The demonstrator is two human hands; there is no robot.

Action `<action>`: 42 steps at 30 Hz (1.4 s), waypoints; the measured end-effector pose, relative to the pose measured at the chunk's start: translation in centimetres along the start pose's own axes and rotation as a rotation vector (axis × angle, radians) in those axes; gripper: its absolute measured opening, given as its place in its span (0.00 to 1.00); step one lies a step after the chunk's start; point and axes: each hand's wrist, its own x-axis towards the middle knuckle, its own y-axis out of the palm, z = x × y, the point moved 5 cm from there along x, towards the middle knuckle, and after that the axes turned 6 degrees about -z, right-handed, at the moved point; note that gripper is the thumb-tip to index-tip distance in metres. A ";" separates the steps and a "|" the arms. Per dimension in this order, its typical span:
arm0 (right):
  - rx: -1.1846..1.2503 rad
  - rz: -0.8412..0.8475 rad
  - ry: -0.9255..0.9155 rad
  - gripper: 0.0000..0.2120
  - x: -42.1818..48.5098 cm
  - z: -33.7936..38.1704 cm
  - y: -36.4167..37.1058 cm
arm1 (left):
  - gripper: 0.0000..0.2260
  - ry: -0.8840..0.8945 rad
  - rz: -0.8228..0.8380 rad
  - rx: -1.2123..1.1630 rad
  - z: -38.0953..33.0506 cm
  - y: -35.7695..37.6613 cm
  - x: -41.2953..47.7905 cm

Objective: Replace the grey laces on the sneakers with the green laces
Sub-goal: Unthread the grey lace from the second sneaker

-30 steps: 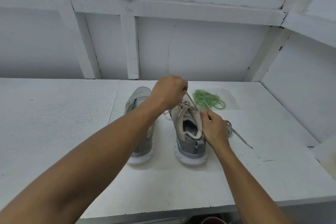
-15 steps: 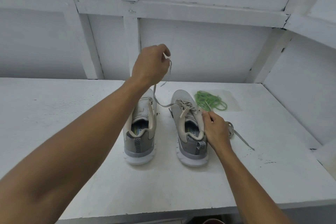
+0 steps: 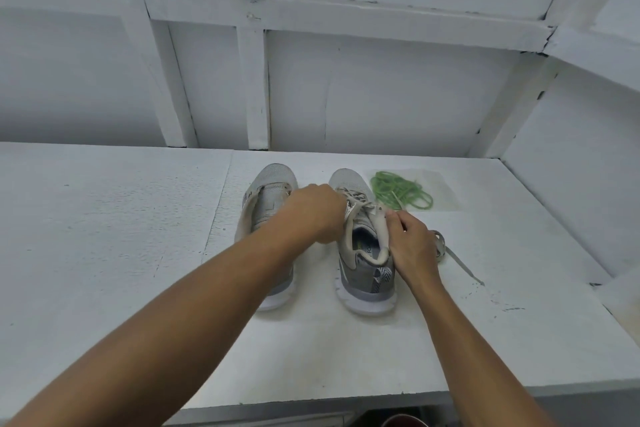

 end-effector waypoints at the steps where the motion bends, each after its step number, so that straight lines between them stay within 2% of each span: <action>1: -0.001 0.000 0.001 0.20 0.0 0.0 0.0 | 0.07 -0.025 -0.047 -0.045 -0.1 -0.2 0.1; 3: -0.006 0.009 0.005 0.21 0.1 -0.1 0.1 | 0.13 -0.078 -0.138 -0.214 -0.3 -0.2 0.3; 7: -0.036 0.036 -0.024 0.20 0.3 0.1 0.0 | 0.16 -0.143 -0.273 -0.536 -1.7 1.9 0.0; 10: -0.093 0.036 -0.081 0.12 1.0 0.7 -0.5 | 0.16 -0.187 -0.392 -0.619 -1.7 3.6 -0.1; 12: -0.117 0.044 -0.198 0.08 2.0 1.9 -0.6 | 0.16 -0.218 -0.430 -0.663 -1.3 4.3 0.2; 15: -0.213 0.143 -0.418 0.05 3.3 4.2 -0.1 | 0.15 -0.250 -0.471 -0.721 -1.2 4.9 0.4; 19: -0.464 0.293 -0.625 0.07 3.8 6.5 1.7 | 0.15 -0.325 -0.513 -0.848 -1.1 5.5 0.0; 22: -0.644 0.356 -0.709 0.07 3.7 7.3 3.0 | 0.15 -0.366 -0.535 -0.937 -0.9 6.0 -0.1; 27: -0.734 0.388 -0.792 0.08 3.6 7.9 3.5 | 0.14 -0.407 -0.572 -1.004 -0.8 6.4 -0.2; 29: -0.813 0.347 -0.800 0.08 4.3 8.0 3.0 | 0.14 -0.428 -0.584 -1.023 -0.9 6.4 -0.3; 32: -0.899 0.185 -0.591 0.07 6.4 7.6 1.2 | 0.14 -0.437 -0.609 -1.041 -1.1 6.5 -0.2; 35: -0.864 0.275 -0.403 0.11 6.7 6.6 1.1 | 0.14 -0.458 -0.605 -1.052 -1.0 6.8 -0.2; 39: -0.725 0.387 -0.584 0.13 4.8 7.6 2.6 | 0.14 -0.463 -0.603 -1.045 -0.9 7.0 -0.1; 42: -0.804 0.393 -0.695 0.10 4.2 7.6 3.2 | 0.15 -0.464 -0.600 -1.033 -0.9 7.2 0.0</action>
